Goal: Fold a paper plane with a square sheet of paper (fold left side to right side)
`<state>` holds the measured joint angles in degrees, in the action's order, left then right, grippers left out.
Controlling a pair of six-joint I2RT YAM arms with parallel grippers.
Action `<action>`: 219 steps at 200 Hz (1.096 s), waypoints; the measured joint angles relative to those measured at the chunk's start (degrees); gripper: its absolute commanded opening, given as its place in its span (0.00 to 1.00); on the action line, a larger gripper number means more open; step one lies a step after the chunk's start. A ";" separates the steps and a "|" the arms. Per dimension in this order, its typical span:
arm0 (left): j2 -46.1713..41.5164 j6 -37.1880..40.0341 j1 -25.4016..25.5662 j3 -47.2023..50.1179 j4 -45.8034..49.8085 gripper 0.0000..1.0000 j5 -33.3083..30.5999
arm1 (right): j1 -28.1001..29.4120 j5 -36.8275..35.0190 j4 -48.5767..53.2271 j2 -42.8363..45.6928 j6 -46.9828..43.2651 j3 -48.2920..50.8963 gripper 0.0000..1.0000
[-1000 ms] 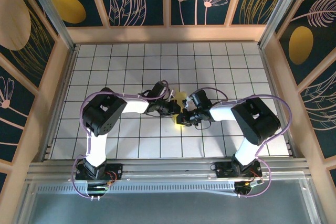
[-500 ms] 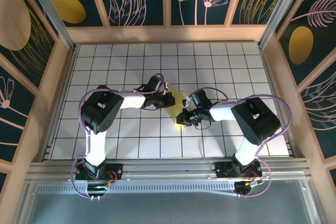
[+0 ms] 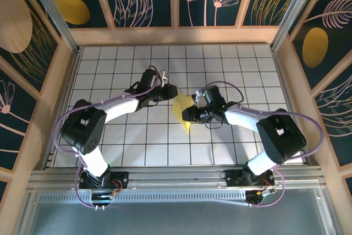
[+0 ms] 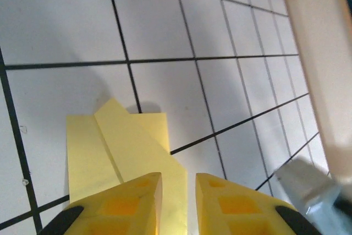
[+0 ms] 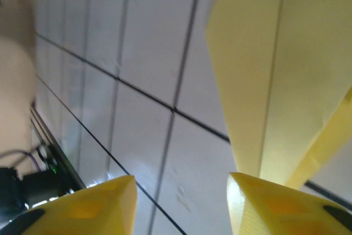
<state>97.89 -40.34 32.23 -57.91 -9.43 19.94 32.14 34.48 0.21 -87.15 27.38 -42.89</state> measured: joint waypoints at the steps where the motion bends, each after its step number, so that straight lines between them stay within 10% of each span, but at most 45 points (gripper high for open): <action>1: -0.17 -0.02 0.00 0.07 -0.02 0.24 -0.04 | -0.09 -0.02 0.02 0.07 0.00 -0.07 0.52; 92: -7.63 -2.10 -0.04 8.63 -1.92 0.28 -7.28 | -3.65 -4.04 -0.44 -8.44 -3.26 -1.84 0.51; 159: -8.07 -2.95 -0.04 8.98 -2.10 0.39 -8.04 | -3.67 -2.67 -4.20 -10.95 -3.13 -3.08 0.00; 219: -14.69 -6.47 -2.49 12.55 -7.26 0.63 -5.73 | -6.60 -1.25 -5.07 -4.66 -4.63 -3.10 0.00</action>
<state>83.20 -46.81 29.74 -45.36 -16.69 14.22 25.54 33.23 -4.86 -91.81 22.74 -46.00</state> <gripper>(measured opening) 0.610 0.047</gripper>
